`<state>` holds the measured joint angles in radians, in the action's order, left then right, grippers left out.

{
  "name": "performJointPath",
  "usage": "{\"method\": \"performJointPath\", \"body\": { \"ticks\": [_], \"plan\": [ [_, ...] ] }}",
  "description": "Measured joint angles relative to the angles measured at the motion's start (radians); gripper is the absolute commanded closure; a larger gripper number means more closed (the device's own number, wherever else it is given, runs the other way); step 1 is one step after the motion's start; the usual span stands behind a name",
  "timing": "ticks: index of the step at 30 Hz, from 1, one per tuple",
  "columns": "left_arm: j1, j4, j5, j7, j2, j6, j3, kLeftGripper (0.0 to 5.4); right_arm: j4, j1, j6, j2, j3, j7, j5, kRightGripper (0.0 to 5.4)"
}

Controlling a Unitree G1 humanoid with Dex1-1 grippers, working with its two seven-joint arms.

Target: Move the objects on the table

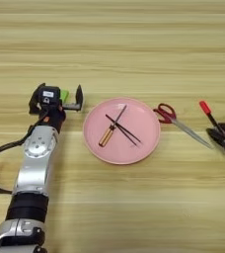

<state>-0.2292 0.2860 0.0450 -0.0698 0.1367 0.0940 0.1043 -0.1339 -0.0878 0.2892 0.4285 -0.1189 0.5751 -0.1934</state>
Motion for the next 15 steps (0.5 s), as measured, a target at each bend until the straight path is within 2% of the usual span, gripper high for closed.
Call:
{"method": "performJointPath", "body": {
  "ticks": [9,15],
  "plan": [
    [0.0,0.016,0.0,0.0,0.0,0.001,0.002,0.0,0.027,-0.002,-0.094,-0.021,-0.018,-0.021,-0.022,1.76],
    [-0.026,0.124,0.0,0.0,0.007,0.036,0.019,0.0,0.062,-0.011,-0.126,-0.042,-0.024,-0.027,-0.037,1.12]
  ]
}}
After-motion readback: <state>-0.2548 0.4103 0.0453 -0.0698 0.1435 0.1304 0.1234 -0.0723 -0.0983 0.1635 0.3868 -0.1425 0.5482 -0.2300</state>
